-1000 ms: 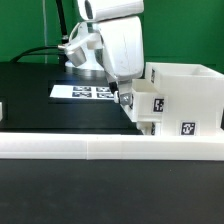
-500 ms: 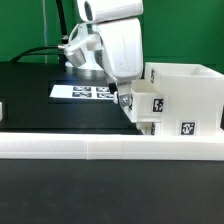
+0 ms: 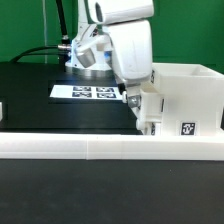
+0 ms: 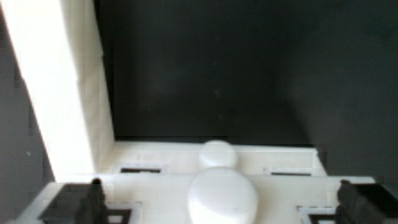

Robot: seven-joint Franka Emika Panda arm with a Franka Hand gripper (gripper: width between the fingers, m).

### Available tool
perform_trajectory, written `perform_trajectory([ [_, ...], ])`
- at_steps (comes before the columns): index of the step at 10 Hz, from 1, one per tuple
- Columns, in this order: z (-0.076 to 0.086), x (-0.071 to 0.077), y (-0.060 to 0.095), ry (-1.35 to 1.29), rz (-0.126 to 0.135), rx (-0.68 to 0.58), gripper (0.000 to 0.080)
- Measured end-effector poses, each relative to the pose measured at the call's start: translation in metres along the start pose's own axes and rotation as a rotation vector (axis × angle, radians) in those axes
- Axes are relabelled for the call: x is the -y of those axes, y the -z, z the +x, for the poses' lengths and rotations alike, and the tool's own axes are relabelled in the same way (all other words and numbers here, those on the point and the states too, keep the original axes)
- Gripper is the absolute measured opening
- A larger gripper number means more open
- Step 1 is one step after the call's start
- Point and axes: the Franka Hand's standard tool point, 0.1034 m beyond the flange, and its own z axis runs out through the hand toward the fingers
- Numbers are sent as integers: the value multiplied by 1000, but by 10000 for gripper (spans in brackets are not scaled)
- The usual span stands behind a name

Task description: Assemble drawer

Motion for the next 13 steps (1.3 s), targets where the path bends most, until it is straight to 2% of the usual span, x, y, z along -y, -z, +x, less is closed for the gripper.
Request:
perform_trajectory([
  [6,-3,2,-2,6,4,7,649],
  [8,-4,2,-7,53,-13,4,649],
  [11,2,1,-7,-23,2,15,649],
  [13,4,1,-8,-44,3,13,649],
])
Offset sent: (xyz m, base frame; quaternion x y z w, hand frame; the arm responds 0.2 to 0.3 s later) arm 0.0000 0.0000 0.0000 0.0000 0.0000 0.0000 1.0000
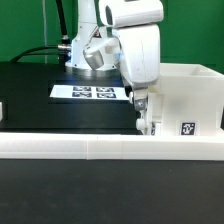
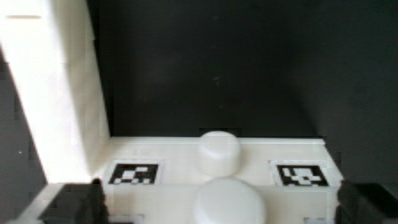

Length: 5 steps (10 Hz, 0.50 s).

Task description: Assemble drawer

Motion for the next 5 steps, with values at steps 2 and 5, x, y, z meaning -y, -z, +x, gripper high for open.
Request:
perform_trajectory([
  [2,1,0,0,-1,0,0,649],
  [5,17,0,-2,7,2,-6,649],
])
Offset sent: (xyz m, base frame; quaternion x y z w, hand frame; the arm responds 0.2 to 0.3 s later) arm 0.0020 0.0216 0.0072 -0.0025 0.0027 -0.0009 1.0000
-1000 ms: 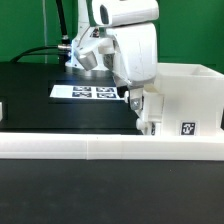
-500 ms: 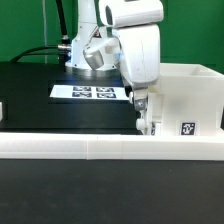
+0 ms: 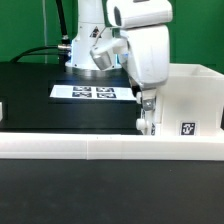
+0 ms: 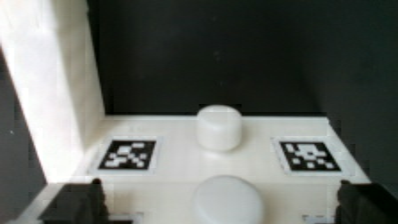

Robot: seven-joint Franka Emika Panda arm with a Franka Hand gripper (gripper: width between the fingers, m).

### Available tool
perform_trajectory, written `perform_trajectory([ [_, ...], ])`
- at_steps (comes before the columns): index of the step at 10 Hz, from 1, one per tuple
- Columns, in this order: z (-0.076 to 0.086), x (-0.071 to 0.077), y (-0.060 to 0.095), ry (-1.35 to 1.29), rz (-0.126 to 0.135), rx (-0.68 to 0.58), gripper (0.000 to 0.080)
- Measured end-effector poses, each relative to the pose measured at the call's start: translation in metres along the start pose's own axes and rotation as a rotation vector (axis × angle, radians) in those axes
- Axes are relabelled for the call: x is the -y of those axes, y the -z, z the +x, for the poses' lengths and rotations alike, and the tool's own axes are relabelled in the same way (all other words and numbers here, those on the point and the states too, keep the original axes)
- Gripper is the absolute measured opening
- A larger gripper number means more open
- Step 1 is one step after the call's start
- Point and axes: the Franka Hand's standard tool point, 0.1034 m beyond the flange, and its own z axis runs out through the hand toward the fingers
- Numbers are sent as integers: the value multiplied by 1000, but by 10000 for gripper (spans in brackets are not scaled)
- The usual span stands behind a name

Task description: Assemble drawer

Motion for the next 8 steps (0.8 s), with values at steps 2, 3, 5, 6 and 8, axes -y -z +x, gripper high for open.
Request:
perform_trajectory([
  [2,1,0,0,1,-1,0,649],
  [3,-1,0,-1,3,0,0,649],
  [5,-25,2,1,31,11,8,649],
  [6,-38,-2,6,32,7,14,649],
  [8,-43,-4,12,24,-5,18,649],
])
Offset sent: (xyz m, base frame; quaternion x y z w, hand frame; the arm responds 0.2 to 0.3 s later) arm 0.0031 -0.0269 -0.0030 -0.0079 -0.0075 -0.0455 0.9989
